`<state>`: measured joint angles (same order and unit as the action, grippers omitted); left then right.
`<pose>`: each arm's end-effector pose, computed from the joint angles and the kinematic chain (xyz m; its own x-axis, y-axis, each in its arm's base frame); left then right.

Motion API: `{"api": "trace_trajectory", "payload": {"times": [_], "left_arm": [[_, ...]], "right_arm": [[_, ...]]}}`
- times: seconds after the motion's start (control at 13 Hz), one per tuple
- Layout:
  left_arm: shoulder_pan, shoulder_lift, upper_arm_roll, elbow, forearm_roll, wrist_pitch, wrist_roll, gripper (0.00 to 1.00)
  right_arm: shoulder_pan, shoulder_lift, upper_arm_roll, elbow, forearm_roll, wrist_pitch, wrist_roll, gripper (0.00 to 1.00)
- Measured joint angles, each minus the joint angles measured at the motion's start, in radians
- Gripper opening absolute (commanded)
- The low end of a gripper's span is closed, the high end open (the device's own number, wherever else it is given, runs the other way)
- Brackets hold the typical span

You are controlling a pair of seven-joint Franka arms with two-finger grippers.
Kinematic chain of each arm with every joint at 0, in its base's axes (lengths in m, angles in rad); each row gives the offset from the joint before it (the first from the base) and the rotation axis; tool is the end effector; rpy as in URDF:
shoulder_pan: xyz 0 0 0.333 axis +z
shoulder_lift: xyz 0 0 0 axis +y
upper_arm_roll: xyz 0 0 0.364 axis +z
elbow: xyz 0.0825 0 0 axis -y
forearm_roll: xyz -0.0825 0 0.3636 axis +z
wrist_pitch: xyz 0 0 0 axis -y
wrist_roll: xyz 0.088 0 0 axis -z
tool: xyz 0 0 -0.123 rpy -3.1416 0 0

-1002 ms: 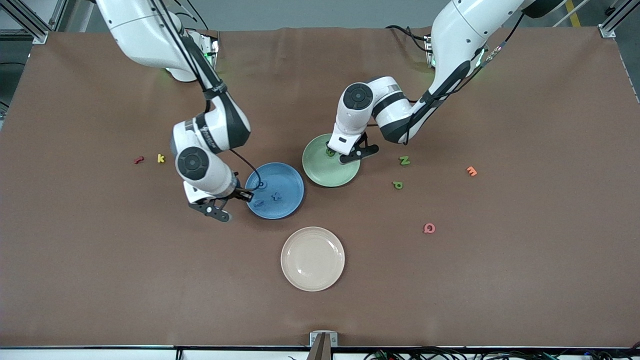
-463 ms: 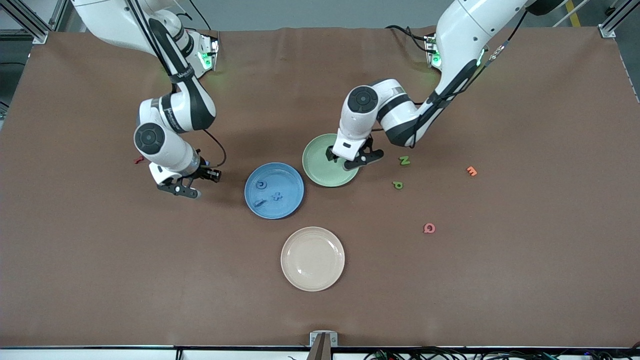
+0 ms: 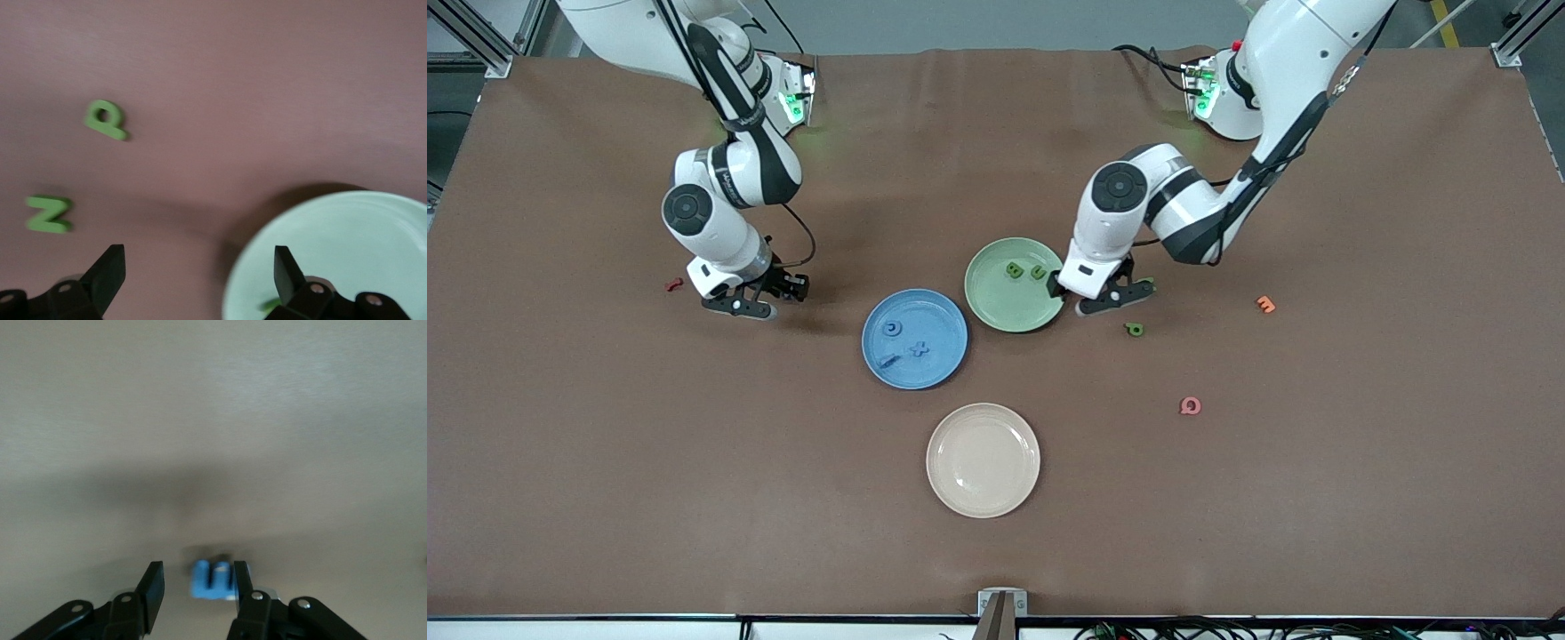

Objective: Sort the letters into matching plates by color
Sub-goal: 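Grasp blue E with the right gripper while the left gripper reaches green N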

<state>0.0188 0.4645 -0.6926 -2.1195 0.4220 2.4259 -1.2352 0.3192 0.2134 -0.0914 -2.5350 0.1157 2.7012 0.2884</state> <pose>0.4629 -0.3428 0.2778 0.9595 0.2806 -0.0240 0.2807 -0.9598 -0.0014 0.4444 0.0989 0.2404 0.9852 -0.1635 -0.0518 -0.1643 -0.9864 -0.0108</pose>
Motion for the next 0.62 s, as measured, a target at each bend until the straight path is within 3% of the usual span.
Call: {"api": "trace_trajectory", "payload": {"times": [0.08,0.23,0.39,0.62], "left_arm": [[0.062,-0.012,-0.039,-0.028,0.000,0.000,0.022,0.98],[0.204,-0.027,-0.137,-0.080,0.002,0.002,0.047,0.98],[0.289,-0.035,-0.186,-0.126,0.035,0.009,0.057,0.98],[0.343,-0.037,-0.191,-0.188,0.104,0.067,0.057,0.98]], "right_arm": [[-0.020,0.000,0.000,-0.003,0.000,0.000,-0.023,0.64],[-0.035,0.000,0.000,-0.003,-0.001,0.000,-0.039,0.66],[-0.035,0.000,0.003,-0.005,-0.001,0.002,-0.039,0.86],[-0.035,0.000,0.007,-0.019,-0.001,0.034,-0.039,0.87]]}}
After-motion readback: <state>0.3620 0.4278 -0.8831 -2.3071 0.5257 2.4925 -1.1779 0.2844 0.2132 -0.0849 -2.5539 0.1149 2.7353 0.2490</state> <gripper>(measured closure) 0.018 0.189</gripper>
